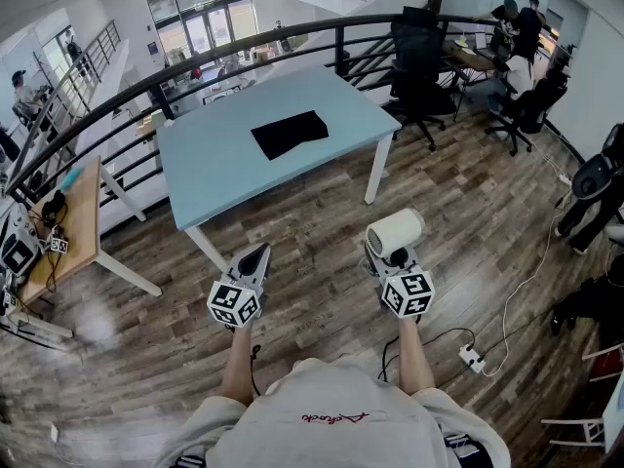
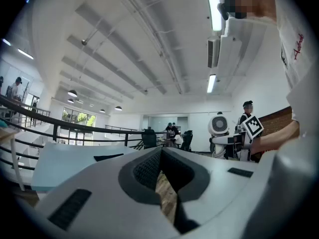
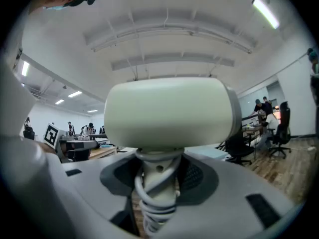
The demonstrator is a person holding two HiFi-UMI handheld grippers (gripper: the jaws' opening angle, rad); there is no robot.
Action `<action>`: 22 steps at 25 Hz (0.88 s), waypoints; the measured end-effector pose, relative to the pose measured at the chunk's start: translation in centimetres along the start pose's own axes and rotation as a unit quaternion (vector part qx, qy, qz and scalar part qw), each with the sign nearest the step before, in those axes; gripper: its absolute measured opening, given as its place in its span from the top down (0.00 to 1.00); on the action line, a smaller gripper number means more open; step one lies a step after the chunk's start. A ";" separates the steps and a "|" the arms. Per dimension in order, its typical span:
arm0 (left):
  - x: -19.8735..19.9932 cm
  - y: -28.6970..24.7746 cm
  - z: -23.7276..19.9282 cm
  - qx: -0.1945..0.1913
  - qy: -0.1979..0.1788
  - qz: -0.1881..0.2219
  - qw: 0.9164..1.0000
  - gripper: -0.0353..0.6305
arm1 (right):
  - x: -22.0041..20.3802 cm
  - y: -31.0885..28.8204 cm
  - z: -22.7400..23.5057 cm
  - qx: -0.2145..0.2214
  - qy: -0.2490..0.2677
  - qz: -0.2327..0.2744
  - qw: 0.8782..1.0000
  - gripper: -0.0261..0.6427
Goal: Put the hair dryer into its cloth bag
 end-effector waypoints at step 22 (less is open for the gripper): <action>-0.3 -2.2 3.5 0.007 0.003 -0.011 1.000 0.94 | -0.4 1.7 3.2 0.018 -0.007 -0.009 1.000 0.66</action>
Point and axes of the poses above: the fingertips, and each gripper's own axes: y backward along the fingers, z to its right, x out of its top, the point moved 4 cm from there along y, backward along the fingers, and after that the axes turned 5 degrees about -y, right-handed, at the moved point
